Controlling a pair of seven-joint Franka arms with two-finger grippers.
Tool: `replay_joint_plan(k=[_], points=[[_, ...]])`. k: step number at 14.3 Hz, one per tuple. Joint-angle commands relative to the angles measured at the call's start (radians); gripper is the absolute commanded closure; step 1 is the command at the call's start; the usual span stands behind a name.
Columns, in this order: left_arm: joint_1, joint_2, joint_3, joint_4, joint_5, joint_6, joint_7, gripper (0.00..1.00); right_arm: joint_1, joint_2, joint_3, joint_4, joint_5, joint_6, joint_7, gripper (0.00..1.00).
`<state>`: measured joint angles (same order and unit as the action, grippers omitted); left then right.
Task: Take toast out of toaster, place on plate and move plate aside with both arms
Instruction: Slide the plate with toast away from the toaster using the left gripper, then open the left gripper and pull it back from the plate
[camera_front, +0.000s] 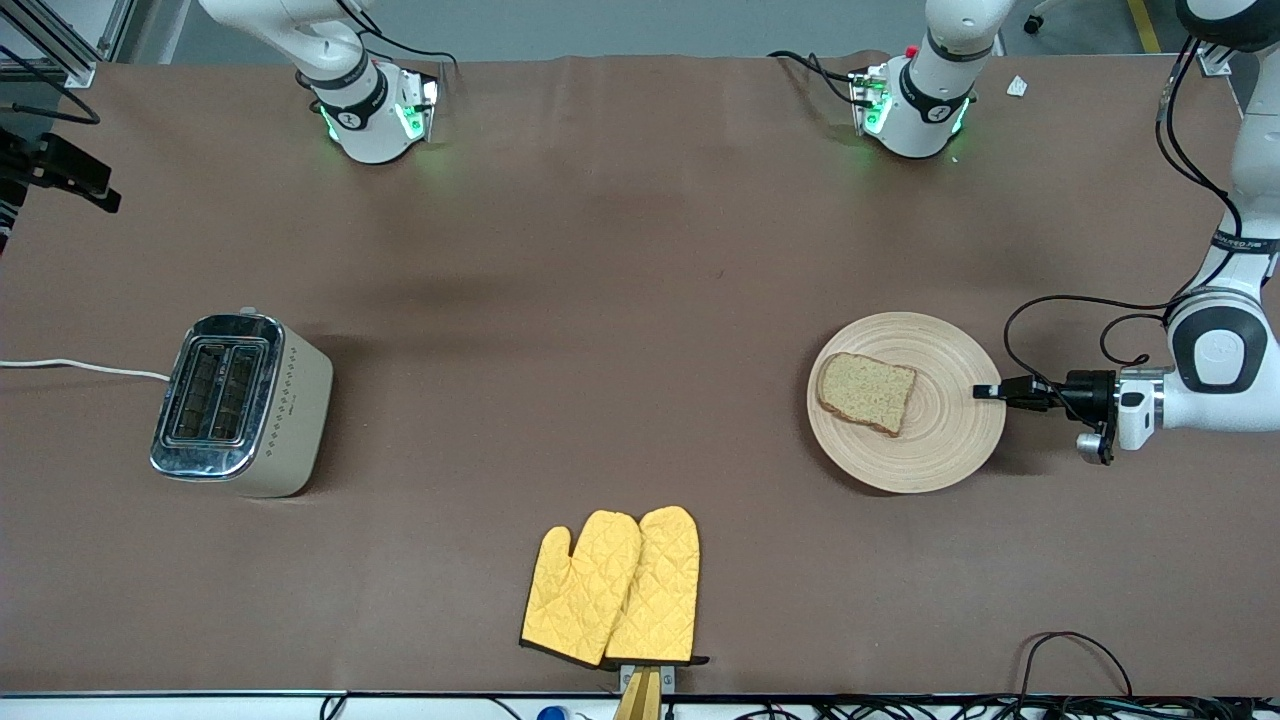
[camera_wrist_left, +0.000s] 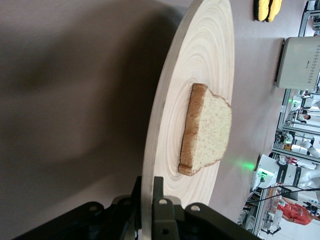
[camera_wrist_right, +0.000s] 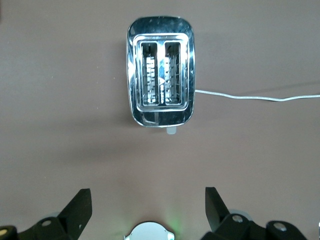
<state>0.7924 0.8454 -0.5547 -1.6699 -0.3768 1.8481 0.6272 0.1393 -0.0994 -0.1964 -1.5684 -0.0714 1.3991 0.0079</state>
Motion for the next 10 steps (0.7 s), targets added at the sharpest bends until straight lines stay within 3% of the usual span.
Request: replay_joint_plan(k=[1, 2, 3, 4, 5, 7, 10], points=[[-0.002, 0.012, 0.025, 0.033, -0.007, -0.02, 0.026, 0.98, -0.04, 0.053, 0.023, 0.067, 0.021, -0.011, 0.0, 0.0], [-0.002, 0.011, 0.025, 0.045, -0.005, -0.02, 0.016, 0.87, -0.052, 0.053, 0.034, 0.068, 0.039, -0.008, -0.002, 0.0], [-0.002, 0.011, 0.029, 0.062, -0.004, -0.02, 0.014, 0.65, -0.114, 0.053, 0.079, 0.067, 0.092, -0.009, -0.005, 0.0], [0.002, 0.011, 0.032, 0.064, -0.004, -0.02, 0.019, 0.01, -0.183, 0.053, 0.142, 0.061, 0.125, -0.006, -0.005, 0.0], [0.011, 0.009, 0.042, 0.065, -0.001, -0.02, 0.02, 0.0, -0.213, 0.052, 0.181, 0.06, 0.127, -0.008, -0.002, 0.0], [0.016, -0.002, 0.055, 0.076, 0.016, -0.023, 0.02, 0.0, -0.202, 0.052, 0.184, 0.06, 0.125, -0.011, 0.012, 0.0], [0.015, -0.026, 0.072, 0.165, 0.197, -0.038, 0.017, 0.0, -0.182, 0.052, 0.181, 0.06, 0.122, -0.014, 0.021, 0.0]])
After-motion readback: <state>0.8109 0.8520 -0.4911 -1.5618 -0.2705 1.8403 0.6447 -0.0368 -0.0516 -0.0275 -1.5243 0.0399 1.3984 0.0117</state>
